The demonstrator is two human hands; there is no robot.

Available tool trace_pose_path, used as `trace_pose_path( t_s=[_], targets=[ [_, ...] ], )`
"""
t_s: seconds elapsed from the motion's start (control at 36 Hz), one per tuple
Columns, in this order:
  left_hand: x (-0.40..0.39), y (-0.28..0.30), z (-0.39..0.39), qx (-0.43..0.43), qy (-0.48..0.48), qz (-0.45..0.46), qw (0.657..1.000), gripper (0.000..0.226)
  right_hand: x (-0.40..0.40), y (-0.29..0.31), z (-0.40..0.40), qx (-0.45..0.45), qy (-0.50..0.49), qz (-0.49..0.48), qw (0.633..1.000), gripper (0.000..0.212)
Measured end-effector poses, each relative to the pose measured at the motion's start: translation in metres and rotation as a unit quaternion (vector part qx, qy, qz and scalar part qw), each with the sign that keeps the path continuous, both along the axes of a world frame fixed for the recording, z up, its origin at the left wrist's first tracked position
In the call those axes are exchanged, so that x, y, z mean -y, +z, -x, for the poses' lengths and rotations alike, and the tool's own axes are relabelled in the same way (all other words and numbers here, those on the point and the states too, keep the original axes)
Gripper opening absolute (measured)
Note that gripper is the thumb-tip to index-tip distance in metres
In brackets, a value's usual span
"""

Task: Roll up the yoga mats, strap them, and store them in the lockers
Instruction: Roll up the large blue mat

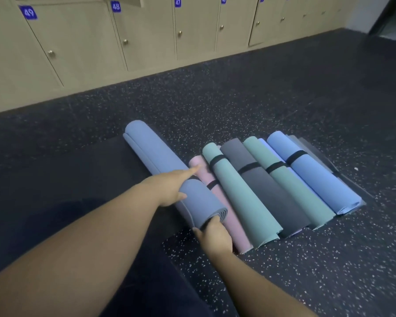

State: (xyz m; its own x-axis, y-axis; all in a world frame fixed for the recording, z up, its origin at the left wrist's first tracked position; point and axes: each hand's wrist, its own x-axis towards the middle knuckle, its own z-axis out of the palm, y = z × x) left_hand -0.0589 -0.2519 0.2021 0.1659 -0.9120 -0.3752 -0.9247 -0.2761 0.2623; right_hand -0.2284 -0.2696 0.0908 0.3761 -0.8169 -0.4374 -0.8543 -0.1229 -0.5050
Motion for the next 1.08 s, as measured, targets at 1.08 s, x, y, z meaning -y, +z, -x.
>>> trace_pose_path(
  t_s=[1.08],
  targets=[
    [-0.066, -0.023, -0.132, 0.007, 0.169, 0.052, 0.984, 0.058, 0.046, -0.023, -0.137, -0.1, 0.346, 0.127, 0.924, 0.05]
  ],
)
